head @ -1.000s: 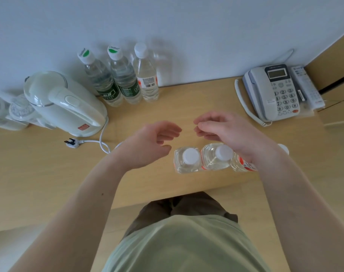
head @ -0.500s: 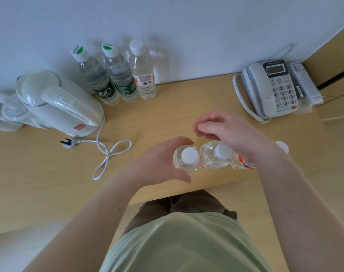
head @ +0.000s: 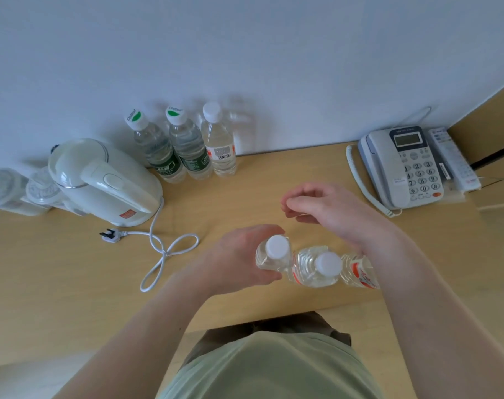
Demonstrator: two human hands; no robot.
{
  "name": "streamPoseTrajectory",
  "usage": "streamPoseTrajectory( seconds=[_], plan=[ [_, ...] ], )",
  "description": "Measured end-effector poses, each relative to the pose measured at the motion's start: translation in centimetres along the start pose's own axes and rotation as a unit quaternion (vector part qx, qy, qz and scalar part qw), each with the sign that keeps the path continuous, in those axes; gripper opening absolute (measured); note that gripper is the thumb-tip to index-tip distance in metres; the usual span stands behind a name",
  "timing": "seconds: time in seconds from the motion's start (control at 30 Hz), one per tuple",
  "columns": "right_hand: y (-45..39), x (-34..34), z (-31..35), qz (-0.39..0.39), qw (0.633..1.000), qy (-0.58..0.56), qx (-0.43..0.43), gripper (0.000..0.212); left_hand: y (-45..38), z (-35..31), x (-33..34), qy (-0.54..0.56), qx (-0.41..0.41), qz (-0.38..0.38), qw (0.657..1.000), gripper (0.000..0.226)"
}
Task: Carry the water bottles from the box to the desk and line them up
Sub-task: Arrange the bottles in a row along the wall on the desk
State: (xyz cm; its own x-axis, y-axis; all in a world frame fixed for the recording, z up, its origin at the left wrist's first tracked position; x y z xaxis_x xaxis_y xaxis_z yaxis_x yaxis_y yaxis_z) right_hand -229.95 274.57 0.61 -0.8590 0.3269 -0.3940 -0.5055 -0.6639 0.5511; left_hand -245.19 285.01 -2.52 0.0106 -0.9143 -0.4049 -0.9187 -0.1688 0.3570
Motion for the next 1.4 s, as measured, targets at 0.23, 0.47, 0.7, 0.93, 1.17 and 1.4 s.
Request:
streamPoseTrajectory(
  seconds=[0.23, 0.47, 0.7, 0.93, 1.17, 1.4],
  plan=[
    [-1.3, -0.5, 0.6, -0.023, 1.000, -0.006, 0.002, 0.019, -1.4, 0.2, -1.5, -0.032, 0.005, -0.032, 0.999, 0.068],
    [-3.4, -1.1, 1.5, -0.055, 0.998, -0.009, 0.013, 0.013, -4.0, 0.1, -3.2, -0.028, -0.001, -0.070, 0.997, 0.074],
    [-5.7, -1.7, 2.5, -0.086, 0.996, -0.035, 0.014, 0.009, -6.7, -0.5, -5.1, -0.028, 0.004, -0.089, 0.996, 0.074],
    [-7.8, -2.9, 3.0, -0.108, 0.992, -0.064, 0.015, 0.017, -9.3, -0.7, -7.5, -0.032, 0.026, -0.123, 0.992, 0.070],
    [-9.8, -3.6, 2.7, -0.143, 0.986, -0.078, 0.035, 0.013, -11.3, -0.1, -9.7, -0.020, 0.001, -0.146, 0.989, 0.076],
    [-11.3, -3.9, 2.9, -0.141, 0.985, -0.086, 0.045, 0.010, -12.6, -0.1, -10.2, -0.008, -0.016, -0.189, 0.982, 0.074]
  ],
)
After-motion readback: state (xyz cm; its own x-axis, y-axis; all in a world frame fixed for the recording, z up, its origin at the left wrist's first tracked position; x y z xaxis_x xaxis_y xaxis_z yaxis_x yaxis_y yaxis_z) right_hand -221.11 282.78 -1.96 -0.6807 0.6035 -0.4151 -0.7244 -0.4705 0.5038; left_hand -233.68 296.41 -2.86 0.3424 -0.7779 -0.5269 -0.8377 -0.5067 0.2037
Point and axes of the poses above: each hand's wrist, its own y-axis away from the middle knuckle, its own x-axis out of the palm, z = x × y, the point moved 4 cm from there along -y, towards the middle knuckle, and after that the axes turned 11 degrees about y, right-handed, at the moved point
